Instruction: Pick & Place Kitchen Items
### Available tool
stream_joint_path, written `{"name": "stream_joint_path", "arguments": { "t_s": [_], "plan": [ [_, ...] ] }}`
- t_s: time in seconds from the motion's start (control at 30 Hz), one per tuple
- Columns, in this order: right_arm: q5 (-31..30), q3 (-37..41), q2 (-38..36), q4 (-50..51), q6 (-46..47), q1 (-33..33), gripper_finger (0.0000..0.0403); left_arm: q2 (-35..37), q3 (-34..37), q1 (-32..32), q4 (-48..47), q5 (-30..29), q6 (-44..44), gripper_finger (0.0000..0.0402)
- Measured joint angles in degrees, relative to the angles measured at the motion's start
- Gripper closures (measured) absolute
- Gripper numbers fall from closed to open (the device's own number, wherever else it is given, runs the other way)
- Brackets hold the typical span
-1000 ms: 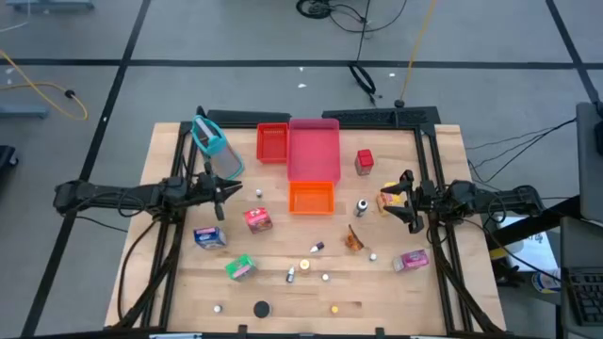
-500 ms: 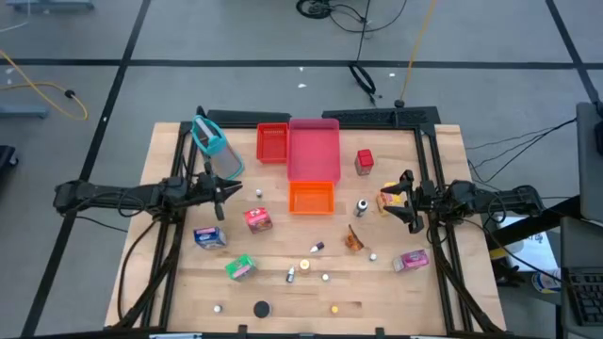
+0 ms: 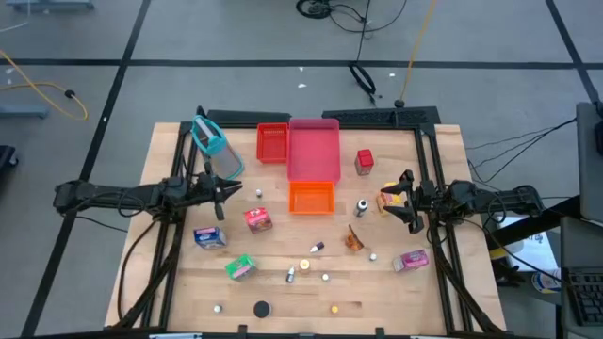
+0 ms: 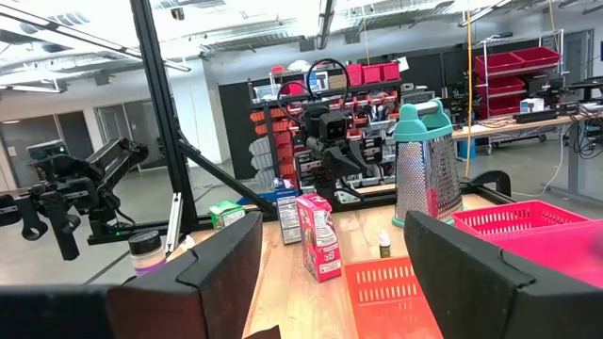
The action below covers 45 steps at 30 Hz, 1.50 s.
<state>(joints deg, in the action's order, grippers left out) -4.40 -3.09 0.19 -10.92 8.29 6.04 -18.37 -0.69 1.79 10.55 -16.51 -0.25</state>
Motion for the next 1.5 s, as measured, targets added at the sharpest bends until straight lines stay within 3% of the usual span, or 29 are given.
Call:
{"name": "stream_joint_path", "arguments": {
  "t_s": [0.83, 1.03, 1.33, 1.5],
  "plan": [
    [0.0, 0.0, 0.0, -0.3, 0.0, 0.0, 0.0151, 0.0, 0.0, 0.0, 0.0, 0.0, 0.0, 0.035],
    [0.1, 0.0, 0.0, -4.3, 0.0, 0.0, 0.0151, 0.0, 0.0, 0.0, 0.0, 0.0, 0.0, 0.035],
    [-4.8, 0.0, 0.8, -8.6, 3.1, 0.0, 0.0151, 0.0, 0.0, 0.1, 0.0, -0.3, 0.0, 0.035],
    [-7.3, -2.1, 6.1, -3.8, 4.5, 0.8, 0.0151, 0.0, 0.0, 0.1, 0.1, -0.3, 0.0, 0.035]
  ]
}}
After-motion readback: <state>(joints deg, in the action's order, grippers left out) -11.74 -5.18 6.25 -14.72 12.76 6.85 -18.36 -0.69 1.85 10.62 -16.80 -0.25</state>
